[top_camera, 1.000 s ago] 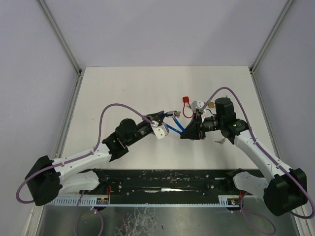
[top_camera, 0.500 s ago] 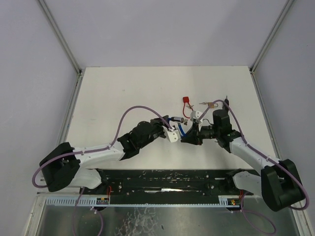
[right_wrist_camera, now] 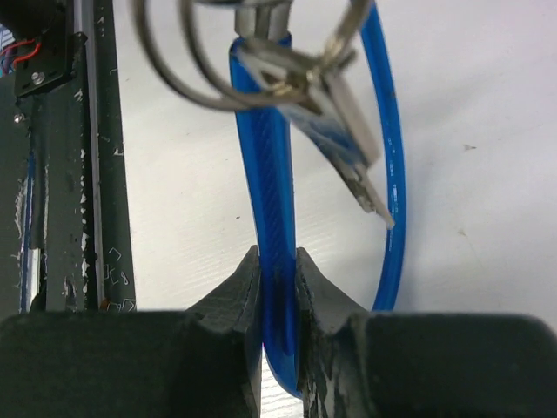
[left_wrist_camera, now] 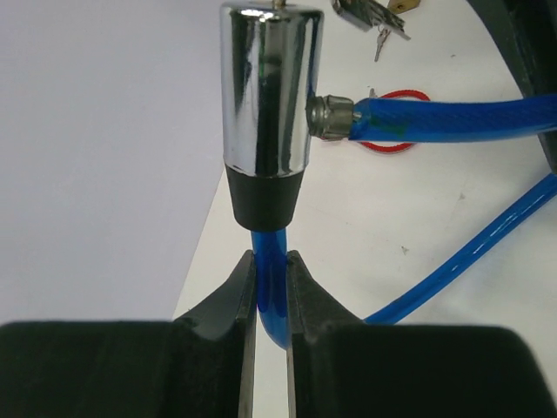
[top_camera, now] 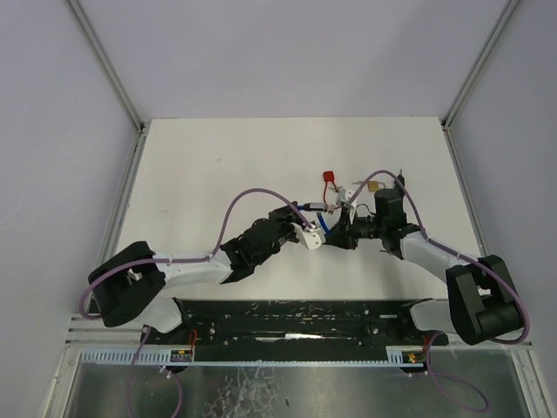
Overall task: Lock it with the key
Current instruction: Lock the lock.
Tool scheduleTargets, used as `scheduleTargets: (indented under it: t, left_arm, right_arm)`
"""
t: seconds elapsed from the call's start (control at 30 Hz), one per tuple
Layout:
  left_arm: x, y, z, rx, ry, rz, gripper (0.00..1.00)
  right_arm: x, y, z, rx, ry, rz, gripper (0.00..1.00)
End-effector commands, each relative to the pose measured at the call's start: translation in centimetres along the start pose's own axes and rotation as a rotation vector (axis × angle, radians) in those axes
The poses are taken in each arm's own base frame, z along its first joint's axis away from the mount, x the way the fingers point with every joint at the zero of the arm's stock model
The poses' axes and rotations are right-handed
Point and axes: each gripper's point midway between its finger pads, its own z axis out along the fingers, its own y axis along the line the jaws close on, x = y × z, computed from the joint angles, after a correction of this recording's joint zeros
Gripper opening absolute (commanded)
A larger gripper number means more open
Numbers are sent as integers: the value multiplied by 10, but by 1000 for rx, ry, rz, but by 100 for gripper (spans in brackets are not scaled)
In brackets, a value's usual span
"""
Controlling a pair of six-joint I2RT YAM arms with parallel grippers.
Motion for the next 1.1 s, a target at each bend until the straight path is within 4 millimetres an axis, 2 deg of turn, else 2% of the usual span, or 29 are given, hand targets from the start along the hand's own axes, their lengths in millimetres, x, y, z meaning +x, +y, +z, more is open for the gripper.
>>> scheduleTargets:
  t: [0.0,0.33,0.77,1.07]
  left_arm:
    - [-7,-20,3,75,-49,14,0]
    - [0,-29,12,136,-23,1,0]
    - [4,-25,12,131,-2,-24,0]
    - [4,-24,12,127,-2,-36,0]
  right_arm:
    - [-49,-36,-9,108,-76,-83,7]
    - [-45,-36,-12,90,-41,-54,12]
    - [-39,-26,-19,41,-1,-83,30]
    - [-38,-24,-21,35,15,-106,33]
